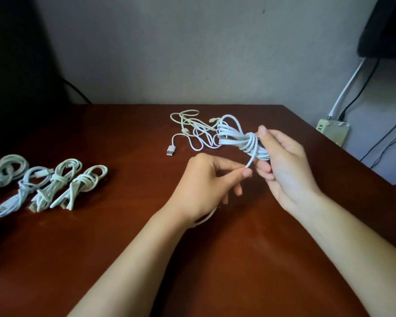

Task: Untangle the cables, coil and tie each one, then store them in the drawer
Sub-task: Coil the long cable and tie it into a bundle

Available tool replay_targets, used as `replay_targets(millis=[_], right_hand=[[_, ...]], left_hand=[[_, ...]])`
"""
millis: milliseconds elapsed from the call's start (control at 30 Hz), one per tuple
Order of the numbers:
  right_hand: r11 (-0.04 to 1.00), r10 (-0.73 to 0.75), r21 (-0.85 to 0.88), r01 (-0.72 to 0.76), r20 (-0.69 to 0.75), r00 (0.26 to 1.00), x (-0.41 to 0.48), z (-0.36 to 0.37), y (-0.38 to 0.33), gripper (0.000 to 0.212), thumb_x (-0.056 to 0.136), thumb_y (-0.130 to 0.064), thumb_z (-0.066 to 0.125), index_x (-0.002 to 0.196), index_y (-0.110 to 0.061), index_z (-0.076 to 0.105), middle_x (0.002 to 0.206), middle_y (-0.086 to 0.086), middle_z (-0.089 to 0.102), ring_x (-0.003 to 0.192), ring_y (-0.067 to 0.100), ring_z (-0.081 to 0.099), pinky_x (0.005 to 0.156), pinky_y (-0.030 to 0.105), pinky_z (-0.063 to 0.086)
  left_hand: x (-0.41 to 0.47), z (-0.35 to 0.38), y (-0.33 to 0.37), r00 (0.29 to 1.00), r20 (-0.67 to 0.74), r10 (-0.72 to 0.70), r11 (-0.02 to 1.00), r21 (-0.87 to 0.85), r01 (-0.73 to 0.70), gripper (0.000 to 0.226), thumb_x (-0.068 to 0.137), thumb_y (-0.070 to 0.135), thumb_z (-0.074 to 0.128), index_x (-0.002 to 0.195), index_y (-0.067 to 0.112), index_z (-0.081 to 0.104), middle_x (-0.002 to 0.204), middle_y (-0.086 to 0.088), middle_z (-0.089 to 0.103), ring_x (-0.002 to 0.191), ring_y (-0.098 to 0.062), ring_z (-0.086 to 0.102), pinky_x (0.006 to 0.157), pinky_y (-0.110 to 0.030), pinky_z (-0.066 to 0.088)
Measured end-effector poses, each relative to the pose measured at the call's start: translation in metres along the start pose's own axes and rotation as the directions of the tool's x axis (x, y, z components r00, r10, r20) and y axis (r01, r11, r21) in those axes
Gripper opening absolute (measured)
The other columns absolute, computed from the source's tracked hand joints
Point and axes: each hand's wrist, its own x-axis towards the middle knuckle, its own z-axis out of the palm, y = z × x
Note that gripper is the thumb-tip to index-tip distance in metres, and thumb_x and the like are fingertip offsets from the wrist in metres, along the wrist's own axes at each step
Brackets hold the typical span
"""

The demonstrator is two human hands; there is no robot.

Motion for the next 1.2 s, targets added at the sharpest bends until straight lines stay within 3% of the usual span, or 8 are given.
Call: replay_targets(millis=[167, 300, 500, 633, 733, 833, 1000, 1200], right_hand=[[0.928, 0.169, 0.319, -0.192, 0.097, 0.981, 0.002, 0.002, -0.006, 0.021, 0.097, -0.02, 0.048, 0.08, -0.01, 0.056, 0.049, -0.004, 0.041, 0.03, 0.001, 0.026, 0.028, 0.012, 0.016], [0.892, 0.181, 0.38, -0.247, 0.202, 0.962, 0.002, -0.001, -0.015, 0.015, 0.08, -0.024, 0.056, 0.071, -0.014, 0.061, 0.05, -0.003, 0.037, 0.027, 0.003, 0.026, 0.026, 0.011, 0.016], [0.985, 0.132, 0.039, -0.17, 0.464, 0.876, -0.008, -0.003, -0.01, 0.02, 0.083, -0.028, 0.054, 0.074, -0.01, 0.051, 0.051, -0.004, 0.046, 0.028, 0.0, 0.026, 0.031, 0.015, 0.011], [0.973, 0.183, -0.219, -0.068, 0.563, 0.806, -0.011, -0.002, -0.01, 0.022, 0.085, -0.026, 0.063, 0.069, -0.013, 0.057, 0.05, -0.001, 0.045, 0.031, 0.003, 0.026, 0.032, 0.013, 0.012], [0.913, 0.24, -0.407, 0.019, 0.576, 0.782, -0.014, 0.0, -0.011, 0.02, 0.079, -0.026, 0.063, 0.07, -0.011, 0.054, 0.049, -0.001, 0.045, 0.035, 0.004, 0.024, 0.035, 0.016, 0.011], [0.85, 0.248, -0.518, 0.096, 0.555, 0.794, -0.016, 0.003, -0.01, 0.021, 0.085, -0.02, 0.065, 0.069, -0.012, 0.055, 0.045, -0.002, 0.04, 0.034, 0.005, 0.023, 0.035, 0.015, 0.016], [0.733, 0.054, -0.625, 0.268, 0.447, 0.893, -0.01, 0.002, -0.007, 0.024, 0.09, -0.019, 0.063, 0.069, -0.009, 0.056, 0.036, -0.009, 0.044, 0.029, 0.002, 0.036, 0.036, 0.01, 0.026], [0.586, -0.209, -0.752, 0.301, 0.218, 0.953, 0.007, -0.009, 0.008, 0.024, 0.086, -0.033, 0.067, 0.066, -0.023, 0.059, 0.047, -0.01, 0.057, 0.06, 0.018, 0.057, 0.058, 0.029, 0.045]], left_hand=[[0.002, -0.011, -0.004, 0.973, 0.178, -0.147, 0.97, -0.164, 0.177, 0.03, 0.092, 0.023, 0.058, 0.066, 0.011, 0.066, 0.049, 0.0, 0.057, 0.042, -0.011, 0.047, 0.051, -0.016, 0.042], [0.003, -0.03, -0.009, 0.966, 0.141, -0.217, 0.926, -0.285, 0.249, 0.036, 0.083, 0.038, 0.061, 0.052, 0.02, 0.059, 0.045, 0.003, 0.045, 0.047, -0.02, 0.042, 0.073, -0.034, 0.038], [0.003, -0.043, -0.011, 0.955, 0.023, -0.295, 0.883, -0.376, 0.282, 0.033, 0.069, 0.033, 0.063, 0.043, 0.018, 0.051, 0.044, 0.004, 0.031, 0.04, -0.009, 0.027, 0.051, -0.023, 0.024], [0.002, -0.046, -0.009, 0.934, 0.012, -0.358, 0.899, -0.265, 0.348, 0.036, 0.082, 0.029, 0.066, 0.064, 0.0, 0.053, 0.057, -0.006, 0.03, 0.044, -0.012, 0.024, 0.04, -0.017, 0.02], [0.003, -0.045, -0.008, 0.926, -0.029, -0.378, 0.922, -0.099, 0.373, 0.043, 0.083, 0.03, 0.07, 0.049, 0.012, 0.051, 0.045, 0.002, 0.029, 0.04, -0.008, 0.024, 0.041, -0.017, 0.021], [0.006, -0.042, -0.007, 0.934, -0.12, -0.337, 0.939, 0.026, 0.342, 0.045, 0.079, 0.039, 0.073, 0.044, 0.016, 0.055, 0.047, 0.0, 0.03, 0.044, -0.01, 0.025, 0.046, -0.022, 0.022], [0.007, -0.039, -0.003, 0.945, -0.24, -0.224, 0.975, -0.051, 0.218, 0.042, 0.081, 0.032, 0.074, 0.047, 0.013, 0.059, 0.037, 0.007, 0.033, 0.038, -0.005, 0.029, 0.047, -0.016, 0.027], [0.005, -0.033, 0.003, 0.988, -0.129, -0.086, 0.994, -0.078, 0.076, 0.031, 0.09, 0.019, 0.064, 0.061, 0.008, 0.068, 0.044, 0.005, 0.047, 0.039, -0.005, 0.034, 0.043, -0.012, 0.028]])
